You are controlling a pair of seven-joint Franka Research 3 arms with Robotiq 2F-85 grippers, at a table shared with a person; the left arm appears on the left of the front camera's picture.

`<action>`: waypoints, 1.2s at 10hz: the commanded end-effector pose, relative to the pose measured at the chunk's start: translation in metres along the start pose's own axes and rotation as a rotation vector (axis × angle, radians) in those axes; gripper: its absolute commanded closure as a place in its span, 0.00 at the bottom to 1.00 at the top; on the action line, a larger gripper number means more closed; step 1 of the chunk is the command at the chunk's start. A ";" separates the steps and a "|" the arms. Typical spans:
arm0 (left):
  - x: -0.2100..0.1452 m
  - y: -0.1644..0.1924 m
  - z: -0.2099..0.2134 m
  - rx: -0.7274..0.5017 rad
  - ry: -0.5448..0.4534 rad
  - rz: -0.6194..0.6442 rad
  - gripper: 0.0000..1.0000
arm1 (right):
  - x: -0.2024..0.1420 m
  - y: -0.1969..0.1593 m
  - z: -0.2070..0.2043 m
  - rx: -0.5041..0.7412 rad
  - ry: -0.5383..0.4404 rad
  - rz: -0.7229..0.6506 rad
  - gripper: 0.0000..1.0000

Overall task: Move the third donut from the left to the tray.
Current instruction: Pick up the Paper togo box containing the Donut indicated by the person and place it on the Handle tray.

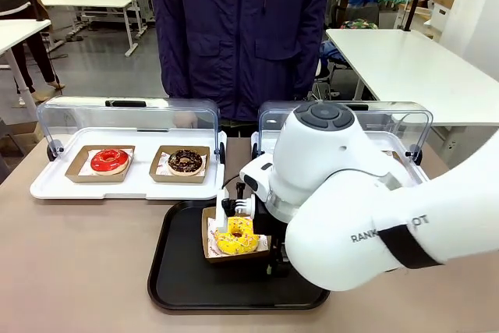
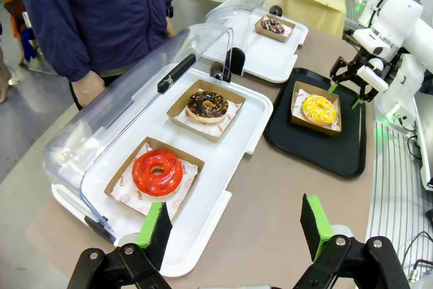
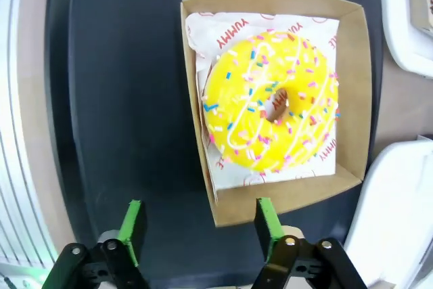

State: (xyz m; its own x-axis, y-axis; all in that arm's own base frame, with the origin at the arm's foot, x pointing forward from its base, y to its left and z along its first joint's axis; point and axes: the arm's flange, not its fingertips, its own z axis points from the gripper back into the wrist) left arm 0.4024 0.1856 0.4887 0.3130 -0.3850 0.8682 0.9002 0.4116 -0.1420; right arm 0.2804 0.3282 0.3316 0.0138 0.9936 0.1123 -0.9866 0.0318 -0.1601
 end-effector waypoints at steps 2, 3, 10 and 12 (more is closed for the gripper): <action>0.001 -0.002 0.001 -0.007 -0.002 -0.009 0.00 | -0.012 0.002 0.043 -0.003 0.004 0.028 0.00; 0.001 -0.002 0.001 -0.007 -0.002 -0.009 0.00 | -0.011 0.000 0.051 -0.017 0.018 0.024 0.00; 0.001 -0.002 0.001 -0.007 -0.002 -0.009 0.00 | -0.010 -0.001 0.054 -0.033 0.014 0.011 0.00; 0.001 -0.002 0.001 -0.007 -0.002 -0.009 0.00 | -0.010 -0.001 0.054 -0.033 0.014 0.011 0.00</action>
State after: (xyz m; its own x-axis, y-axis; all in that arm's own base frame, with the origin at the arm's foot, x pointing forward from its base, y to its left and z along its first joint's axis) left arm 0.4024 0.1857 0.4888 0.3129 -0.3850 0.8683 0.9002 0.4117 -0.1418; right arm 0.2746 0.3095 0.3840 -0.0084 0.9953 0.0968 -0.9836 0.0092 -0.1800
